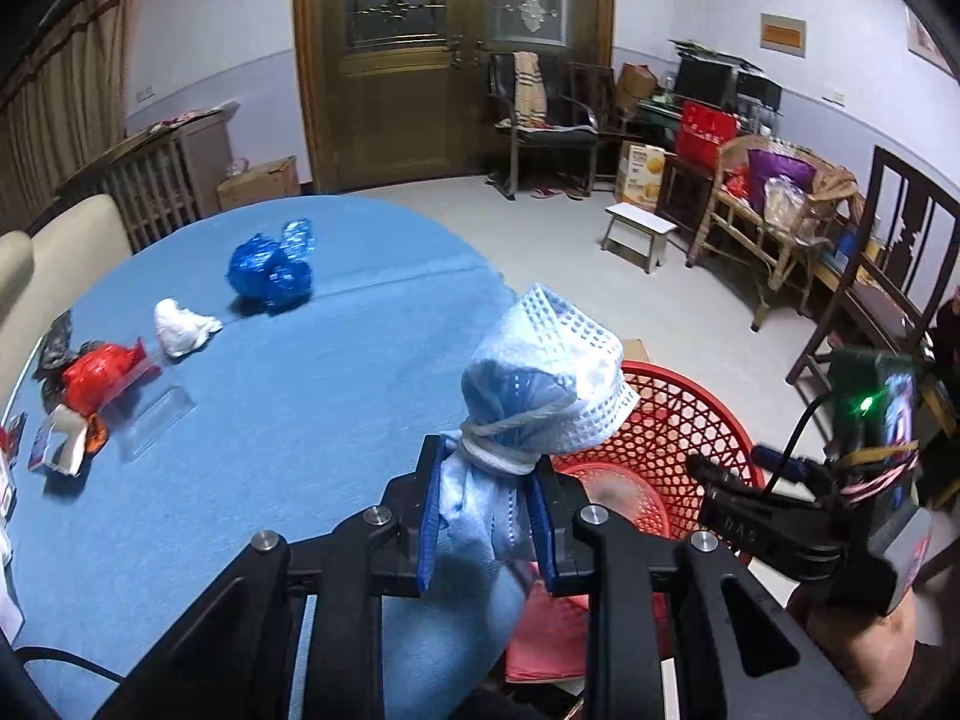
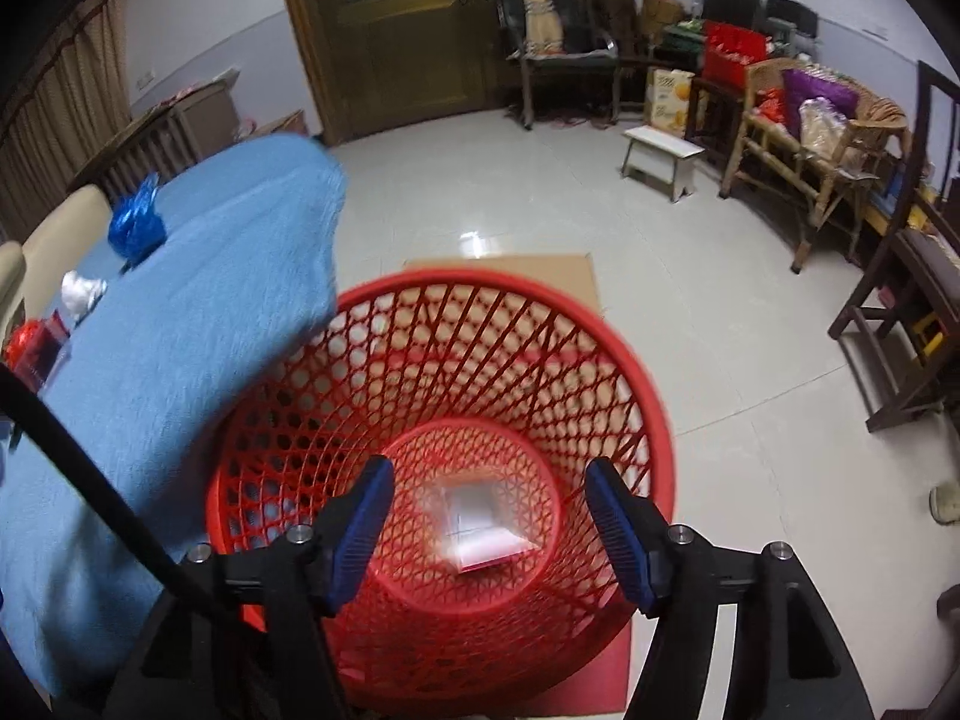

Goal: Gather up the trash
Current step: 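Open the right tool then the left tool, dropping both items into the basket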

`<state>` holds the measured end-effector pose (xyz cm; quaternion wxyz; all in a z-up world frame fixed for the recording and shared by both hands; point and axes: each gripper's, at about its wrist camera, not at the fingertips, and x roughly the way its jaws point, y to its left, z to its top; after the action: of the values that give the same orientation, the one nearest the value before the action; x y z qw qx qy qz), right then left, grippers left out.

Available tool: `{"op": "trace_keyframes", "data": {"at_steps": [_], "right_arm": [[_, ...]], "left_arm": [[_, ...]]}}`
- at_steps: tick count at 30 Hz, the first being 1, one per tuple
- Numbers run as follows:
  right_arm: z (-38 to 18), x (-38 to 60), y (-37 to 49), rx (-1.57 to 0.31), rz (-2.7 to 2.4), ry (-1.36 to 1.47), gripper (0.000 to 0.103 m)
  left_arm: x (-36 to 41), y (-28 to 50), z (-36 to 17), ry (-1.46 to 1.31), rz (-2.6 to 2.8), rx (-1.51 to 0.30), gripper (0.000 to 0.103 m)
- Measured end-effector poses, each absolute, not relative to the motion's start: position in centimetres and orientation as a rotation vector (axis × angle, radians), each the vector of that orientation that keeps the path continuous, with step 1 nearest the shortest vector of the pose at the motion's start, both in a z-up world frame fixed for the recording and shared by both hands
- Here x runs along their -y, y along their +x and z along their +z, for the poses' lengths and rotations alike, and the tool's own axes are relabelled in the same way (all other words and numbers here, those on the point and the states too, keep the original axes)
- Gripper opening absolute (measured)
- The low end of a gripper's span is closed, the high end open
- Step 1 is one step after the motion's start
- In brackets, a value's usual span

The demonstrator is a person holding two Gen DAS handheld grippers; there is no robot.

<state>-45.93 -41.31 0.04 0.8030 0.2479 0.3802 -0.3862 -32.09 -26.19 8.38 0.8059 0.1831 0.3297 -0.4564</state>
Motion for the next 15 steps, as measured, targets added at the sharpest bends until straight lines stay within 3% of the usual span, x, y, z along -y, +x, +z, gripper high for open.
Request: {"op": "trace_keyframes", "data": {"at_steps": [11,13,15], "right_arm": [[5.9,44.0,-48.8,-0.607,-0.962,0.517,0.071],[7.1,44.4,-49.5,-0.579,-0.991,0.511,0.071],[8.2,44.9,-50.1,-0.553,-1.016,0.503,0.072]], "left_arm": [[31.9,-34.5,6.5,0.461,-1.085,-0.748,0.031],[33.2,-35.0,5.6,0.486,-1.101,-0.767,0.045],[34.1,-35.6,5.0,0.509,-1.11,-0.767,0.073]]}}
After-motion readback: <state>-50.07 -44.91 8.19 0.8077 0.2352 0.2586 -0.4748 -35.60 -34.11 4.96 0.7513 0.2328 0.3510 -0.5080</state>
